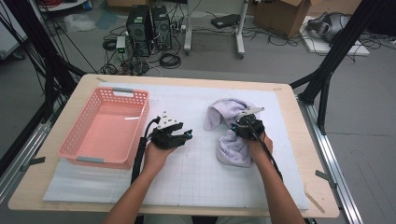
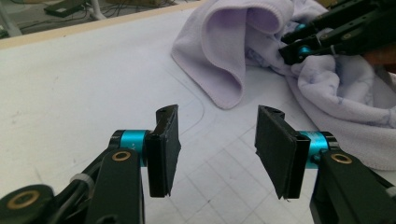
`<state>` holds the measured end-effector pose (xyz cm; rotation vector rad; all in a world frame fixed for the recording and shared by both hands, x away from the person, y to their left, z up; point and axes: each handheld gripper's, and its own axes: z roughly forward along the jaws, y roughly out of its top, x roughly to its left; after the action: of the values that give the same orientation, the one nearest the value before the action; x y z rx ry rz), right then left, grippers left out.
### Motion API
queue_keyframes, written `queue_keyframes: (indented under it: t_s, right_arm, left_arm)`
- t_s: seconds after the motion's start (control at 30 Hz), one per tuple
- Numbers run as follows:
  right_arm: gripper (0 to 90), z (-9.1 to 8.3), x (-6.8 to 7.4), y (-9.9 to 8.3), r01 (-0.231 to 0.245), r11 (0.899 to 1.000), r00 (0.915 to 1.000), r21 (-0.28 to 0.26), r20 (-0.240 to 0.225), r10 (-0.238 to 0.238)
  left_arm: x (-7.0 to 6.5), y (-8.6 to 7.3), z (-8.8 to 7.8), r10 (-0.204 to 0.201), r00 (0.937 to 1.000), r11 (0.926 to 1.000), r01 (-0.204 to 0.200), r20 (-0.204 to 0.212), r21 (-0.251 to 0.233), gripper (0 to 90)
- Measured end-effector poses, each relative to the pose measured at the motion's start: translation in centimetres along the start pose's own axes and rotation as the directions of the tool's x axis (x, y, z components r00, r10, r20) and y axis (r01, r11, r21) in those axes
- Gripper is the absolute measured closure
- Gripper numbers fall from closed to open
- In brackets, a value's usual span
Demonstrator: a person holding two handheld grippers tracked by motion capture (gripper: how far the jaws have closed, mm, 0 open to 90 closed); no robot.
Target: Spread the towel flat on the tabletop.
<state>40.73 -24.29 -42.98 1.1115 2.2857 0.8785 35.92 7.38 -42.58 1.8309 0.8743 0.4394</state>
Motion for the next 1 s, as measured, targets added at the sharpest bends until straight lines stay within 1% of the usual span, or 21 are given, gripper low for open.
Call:
queue_keyframes:
  t_s: [0.03,0.07,0.1,0.13,0.17,0.27,0.3,0.37,0.43,0.47,0.5,0.57,0.67,0.7,0.73,0.83,0.87,0.9,0.93,0.97,1.0]
  right_arm:
    - [77.9,-0.1,0.2,0.0,0.002,1.000,0.9994,0.006,-0.036,-0.002]
    - [79.4,-0.4,0.2,0.0,-0.008,1.000,0.9969,0.001,-0.079,0.008]
    - [80.0,-0.8,0.2,0.0,-0.025,1.000,0.9905,-0.009,-0.135,0.024]
    - [80.2,-1.1,0.2,0.0,-0.044,0.999,0.9827,-0.016,-0.181,0.040]
    - [80.2,-1.7,0.5,-0.1,-0.051,0.998,0.9698,-0.024,-0.240,0.044]
    - [80.2,-3.1,2.4,-0.7,0.009,0.999,0.9485,-0.049,-0.316,-0.024]
    - [80.2,-3.7,3.0,-1.0,0.019,0.998,0.9408,-0.055,-0.337,-0.036]
    - [80.3,-4.9,4.0,-1.8,0.030,0.997,0.9228,-0.078,-0.381,-0.058]
    - [80.3,-5.9,4.7,-2.5,0.021,0.995,0.9008,-0.096,-0.430,-0.060]
    - [80.4,-6.4,5.0,-2.8,0.018,0.994,0.8848,-0.107,-0.461,-0.065]
    - [80.4,-6.9,5.5,-3.1,0.022,0.993,0.8726,-0.114,-0.483,-0.075]
    - [80.3,-8.0,6.4,-3.6,0.044,0.990,0.8525,-0.131,-0.512,-0.106]
    - [80.3,-9.5,7.5,-4.5,0.046,0.988,0.8148,-0.146,-0.567,-0.122]
    - [80.3,-9.8,8.0,-4.8,0.048,0.988,0.8050,-0.146,-0.580,-0.124]
    - [80.3,-10.1,8.4,-5.2,0.058,0.987,0.7971,-0.148,-0.589,-0.135]
    - [79.5,-10.6,9.9,-6.1,0.091,0.986,0.7651,-0.141,-0.624,-0.160]
    - [76.9,-10.8,10.2,-6.2,0.102,0.984,0.7593,-0.148,-0.627,-0.173]
    - [71.5,-11.0,10.3,-6.1,0.099,0.982,0.7612,-0.158,-0.624,-0.177]
    - [64.0,-11.3,10.0,-6.0,0.083,0.981,0.7641,-0.178,-0.620,-0.177]
    - [60.3,-11.6,9.6,-5.8,0.049,0.979,0.7673,-0.200,-0.620,-0.165]
    - [57.9,-12.0,9.0,-5.6,0.016,0.973,0.7809,-0.232,-0.605,-0.157]
  left_arm:
    - [0.1,-0.1,-0.1,-0.006,1.0000,1.0000,0.006,0.001,-0.004,49.9]
    - [0.2,-0.1,-0.2,-0.003,1.0000,1.0000,0.003,-0.002,-0.002,49.9]
    - [0.2,-0.2,-0.2,-0.006,1.0000,1.0000,0.006,-0.003,-0.003,50.0]
    - [0.3,-0.3,-0.4,-0.006,1.0000,1.0000,0.006,-0.006,-0.003,50.0]
    - [0.4,-0.4,-0.5,-0.010,0.9999,0.9999,0.010,-0.009,-0.005,50.0]
    - [0.8,-0.7,-0.7,-0.017,0.9997,0.9998,0.017,-0.018,-0.003,50.0]
    - [0.9,-0.8,-0.8,-0.025,0.9995,0.9997,0.025,-0.020,-0.004,50.0]
    - [1.1,-0.9,-0.9,-0.029,0.9992,0.9996,0.029,-0.026,-0.003,50.0]
    - [1.2,-0.9,-1.0,-0.033,0.9990,0.9994,0.033,-0.030,-0.007,50.0]
    - [1.2,-0.9,-1.0,-0.034,0.9990,0.9994,0.034,-0.030,-0.009,50.0]
    - [1.2,-0.9,-1.0,-0.031,0.9990,0.9995,0.031,-0.032,-0.009,50.0]
    - [1.2,-0.8,-1.1,-0.027,0.9992,0.9996,0.027,-0.030,-0.005,50.1]
    - [1.2,-0.8,-1.1,-0.029,0.9991,0.9996,0.029,-0.031,-0.007,50.2]
    - [1.2,-0.8,-1.0,-0.032,0.9990,0.9995,0.031,-0.031,-0.010,50.3]
    - [1.2,-0.8,-1.0,-0.032,0.9990,0.9995,0.031,-0.031,-0.009,50.4]
    - [1.0,-0.8,-0.8,-0.042,0.9989,0.9991,0.042,-0.018,-0.010,50.1]
    - [0.9,-0.8,-0.7,-0.049,0.9988,0.9988,0.049,-0.009,-0.010,49.6]
    - [0.9,-0.8,-0.5,-0.063,0.9980,0.9980,0.063,0.003,-0.011,48.6]
    - [0.8,-0.8,-0.4,-0.073,0.9973,0.9973,0.073,0.010,-0.007,47.6]
    - [0.6,-0.9,-0.1,-0.084,0.9963,0.9965,0.084,0.018,0.006,46.0]
    - [0.5,-0.9,0.3,-0.094,0.9953,0.9954,0.093,0.026,0.022,44.1]
